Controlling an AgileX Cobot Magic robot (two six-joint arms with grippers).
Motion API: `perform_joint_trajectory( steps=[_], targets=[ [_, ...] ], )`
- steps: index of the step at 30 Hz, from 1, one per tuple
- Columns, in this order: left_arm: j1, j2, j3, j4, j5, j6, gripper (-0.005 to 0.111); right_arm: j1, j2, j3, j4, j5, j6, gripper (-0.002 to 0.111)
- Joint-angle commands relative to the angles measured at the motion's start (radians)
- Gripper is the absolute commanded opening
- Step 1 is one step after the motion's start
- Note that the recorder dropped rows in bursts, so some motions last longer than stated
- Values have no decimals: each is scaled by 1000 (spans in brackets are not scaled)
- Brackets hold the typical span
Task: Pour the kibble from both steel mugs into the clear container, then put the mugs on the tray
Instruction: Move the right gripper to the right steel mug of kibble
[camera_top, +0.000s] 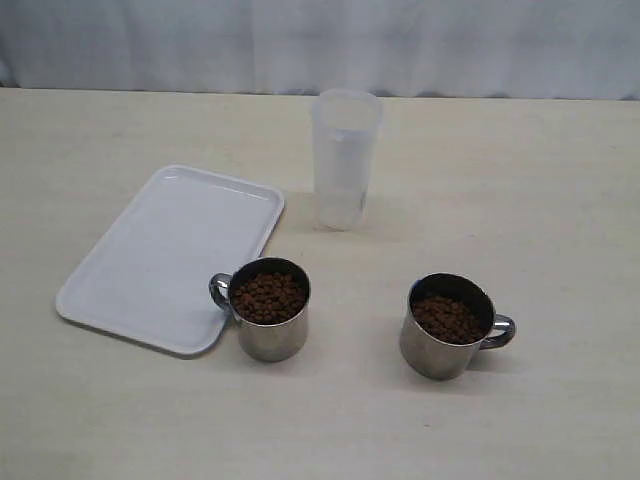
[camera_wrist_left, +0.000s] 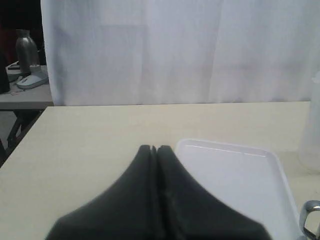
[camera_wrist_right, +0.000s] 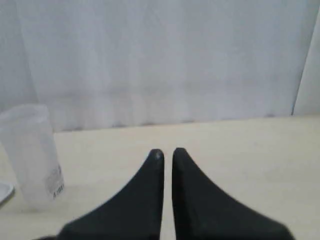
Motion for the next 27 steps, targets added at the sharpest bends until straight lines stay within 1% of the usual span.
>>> perform_joint_trajectory(
  steps=[1,4,6,8,9,10,11,12,13,14,15,16,18,20,22,23,24,27],
  targets=[
    [-3,-1,1,-1,-10,-11,0,2,-3,2,10,-150,-8,5],
    [-3,-1,1,-1,-12,-11,0,2,-3,2,67,-221,13,5],
    [-3,-1,1,-1,-12,-11,0,11,-3,2,84,-236,13,5],
    [-3,-1,1,-1,-12,-11,0,29,-3,2,84,-178,13,5],
    [-3,-1,1,-1,-12,-11,0,56,-3,2,84,-88,16,5],
    [-3,-1,1,-1,-12,-11,0,76,5,2,86,-35,16,5],
    [-3,-1,1,-1,-12,-11,0,126,47,2,140,13,16,5],
    [-3,-1,1,-1,-12,-11,0,160,75,2,169,7,12,5],
    [-3,-1,1,-1,-12,-11,0,228,136,2,180,-15,5,5],
    [-3,-1,1,-1,-12,-11,0,267,175,2,186,-29,5,5],
    [-3,-1,1,-1,-12,-11,0,350,260,2,189,-61,5,5],
    [-3,-1,1,-1,-12,-11,0,391,316,2,189,-87,5,5],
    [-3,-1,1,-1,-12,-11,0,518,549,2,189,-194,5,5],
    [-3,-1,1,-1,-12,-11,0,587,751,2,189,-306,5,5],
    [-3,-1,1,-1,-6,-11,0,627,944,2,189,-416,5,5],
    [-3,-1,1,-1,-6,-11,0,630,1034,-8,189,-418,5,5],
    [-3,-1,1,-1,-6,-11,0,630,1127,-43,189,-409,5,9],
    [-3,-1,1,-1,-6,-11,0,630,1264,-113,189,-409,5,24]
  ],
)
